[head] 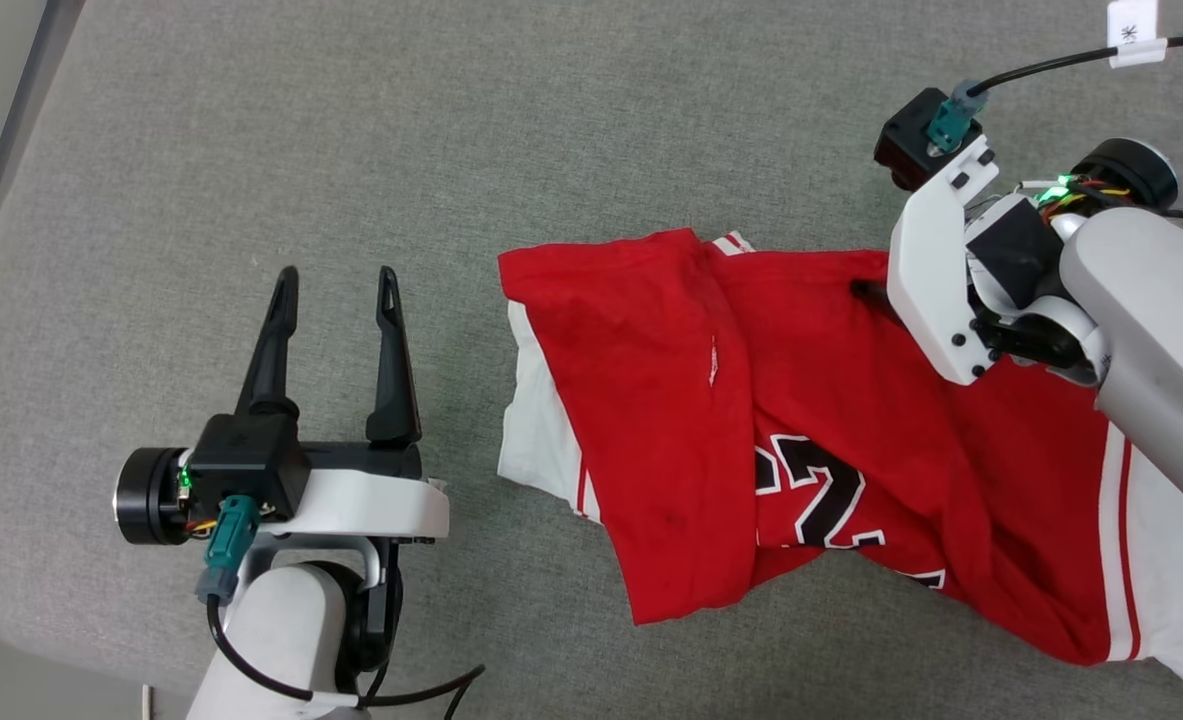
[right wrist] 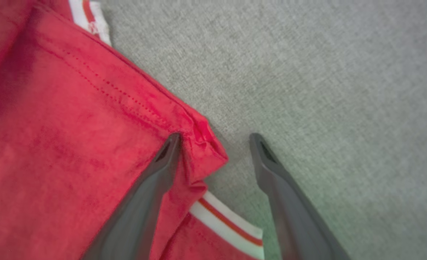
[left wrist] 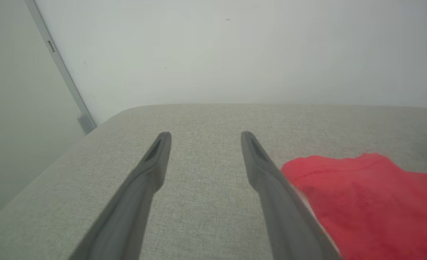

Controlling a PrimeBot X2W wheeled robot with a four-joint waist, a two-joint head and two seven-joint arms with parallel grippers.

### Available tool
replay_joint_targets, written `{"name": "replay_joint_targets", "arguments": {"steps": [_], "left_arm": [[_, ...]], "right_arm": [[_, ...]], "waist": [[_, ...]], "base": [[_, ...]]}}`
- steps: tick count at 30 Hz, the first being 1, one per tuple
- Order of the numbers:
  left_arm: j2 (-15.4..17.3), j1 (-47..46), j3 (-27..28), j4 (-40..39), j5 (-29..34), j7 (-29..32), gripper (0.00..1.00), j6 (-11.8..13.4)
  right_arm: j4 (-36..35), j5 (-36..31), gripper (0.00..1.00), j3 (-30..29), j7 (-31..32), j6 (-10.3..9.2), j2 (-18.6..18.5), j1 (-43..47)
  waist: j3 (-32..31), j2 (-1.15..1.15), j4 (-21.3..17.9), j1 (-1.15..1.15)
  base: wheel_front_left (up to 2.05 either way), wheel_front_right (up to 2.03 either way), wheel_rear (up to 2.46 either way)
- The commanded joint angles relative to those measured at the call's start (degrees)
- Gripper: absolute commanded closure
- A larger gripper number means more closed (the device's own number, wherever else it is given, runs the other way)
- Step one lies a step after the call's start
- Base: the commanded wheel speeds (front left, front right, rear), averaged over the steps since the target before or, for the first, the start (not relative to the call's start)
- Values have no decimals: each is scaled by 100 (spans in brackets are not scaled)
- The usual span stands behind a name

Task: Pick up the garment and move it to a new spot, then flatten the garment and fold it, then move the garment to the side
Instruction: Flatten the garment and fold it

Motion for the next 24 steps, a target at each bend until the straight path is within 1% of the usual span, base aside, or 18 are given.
{"name": "replay_joint_targets", "arguments": {"steps": [1,2,3,9,12,15,18,21,24], "left_arm": [[-61,-51,79,15,72,-12,0,-67],[-88,-41,126,26,118,-12,0,-107],[-115,-24,182,38,163,-12,0,-143],[-226,138,437,100,359,-12,0,-335],[-248,249,519,151,445,-12,0,-413],[-254,387,622,190,501,-12,0,-483],[-264,570,738,229,541,-12,0,-518],[-275,815,859,261,549,-12,0,-531],[-296,1069,954,287,578,-12,0,-546]], "right_arm": [[240,81,42,328,-3,-1,71,398],[273,110,88,373,-90,-2,77,373],[279,114,100,448,-191,-2,78,318],[173,298,100,350,-1279,-6,71,-300],[-12,458,100,335,-1821,-5,10,-362],[-324,543,100,405,-2306,-5,-190,-336],[-815,694,100,400,-2758,-5,-433,-90],[-1495,875,100,389,-3086,-4,-762,326],[-2253,1039,100,383,-3183,-4,-1160,961]], "waist": [[30,0,25,1],[27,0,17,1],[7,0,1,1],[-312,0,-180,1],[-572,0,-273,1],[-847,0,-386,1],[-1126,0,-509,1],[-1410,0,-669,1],[-1657,0,-840,1]], "base": [[0,0,0],[0,0,0],[0,0,0],[0,0,0],[0,0,0],[0,0,0],[0,0,0],[0,0,0],[0,0,0]]}}
